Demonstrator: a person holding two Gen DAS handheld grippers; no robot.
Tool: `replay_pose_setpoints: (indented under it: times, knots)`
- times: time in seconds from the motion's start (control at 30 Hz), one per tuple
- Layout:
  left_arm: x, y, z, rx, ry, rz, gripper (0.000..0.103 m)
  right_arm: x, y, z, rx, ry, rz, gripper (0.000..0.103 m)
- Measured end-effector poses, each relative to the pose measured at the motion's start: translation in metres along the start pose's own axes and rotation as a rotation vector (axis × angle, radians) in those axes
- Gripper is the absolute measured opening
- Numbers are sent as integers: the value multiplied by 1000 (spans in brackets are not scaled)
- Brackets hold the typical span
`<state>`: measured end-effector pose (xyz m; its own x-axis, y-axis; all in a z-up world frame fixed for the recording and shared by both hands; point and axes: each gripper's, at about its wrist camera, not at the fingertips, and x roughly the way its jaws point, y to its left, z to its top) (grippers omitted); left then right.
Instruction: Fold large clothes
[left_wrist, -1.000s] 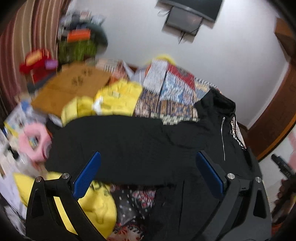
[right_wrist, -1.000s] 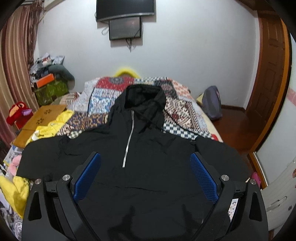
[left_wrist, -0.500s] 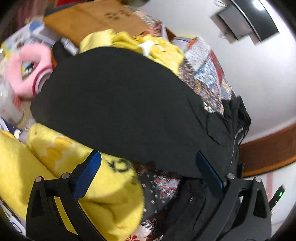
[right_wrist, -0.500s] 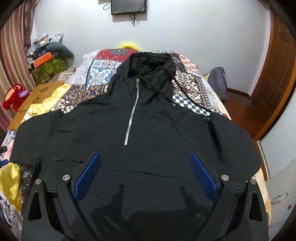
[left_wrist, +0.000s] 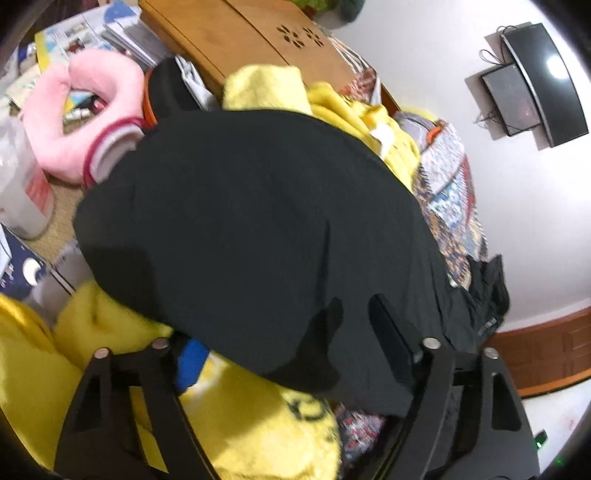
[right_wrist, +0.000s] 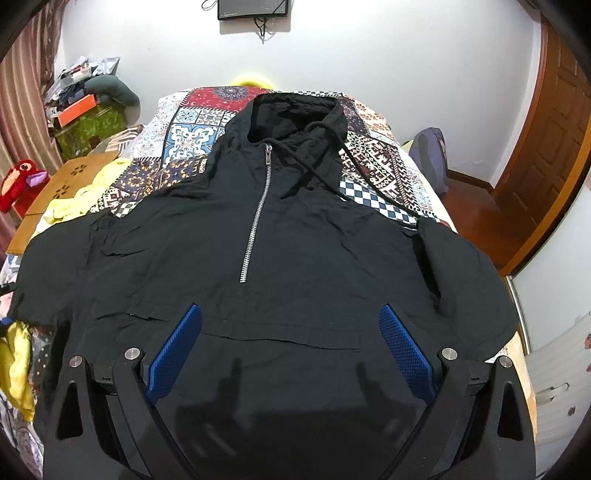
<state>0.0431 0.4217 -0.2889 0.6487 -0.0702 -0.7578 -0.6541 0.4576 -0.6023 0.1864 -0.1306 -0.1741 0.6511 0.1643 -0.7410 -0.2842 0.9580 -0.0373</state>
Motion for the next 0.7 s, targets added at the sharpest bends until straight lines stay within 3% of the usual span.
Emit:
replay_pose_setpoints:
  times: [0.13, 0.2, 0.37, 0.53, 0.7]
  knots:
    - [5, -3, 9, 28, -68, 130, 49, 1, 2, -1, -15, 6, -14, 96]
    - [6, -6, 11, 53, -96, 178, 44, 0, 3, -1, -28, 9, -23, 96]
    - [-8, -26, 14, 112, -180, 268, 19, -3, 2, -3, -61, 8, -50, 96]
    - [-42, -67, 18, 216, -279, 239, 9, -6, 0, -3, -91, -3, -77, 96]
    - [-84, -140, 19, 351, -389, 132, 6, -8, -7, -1, -91, -15, -81, 96]
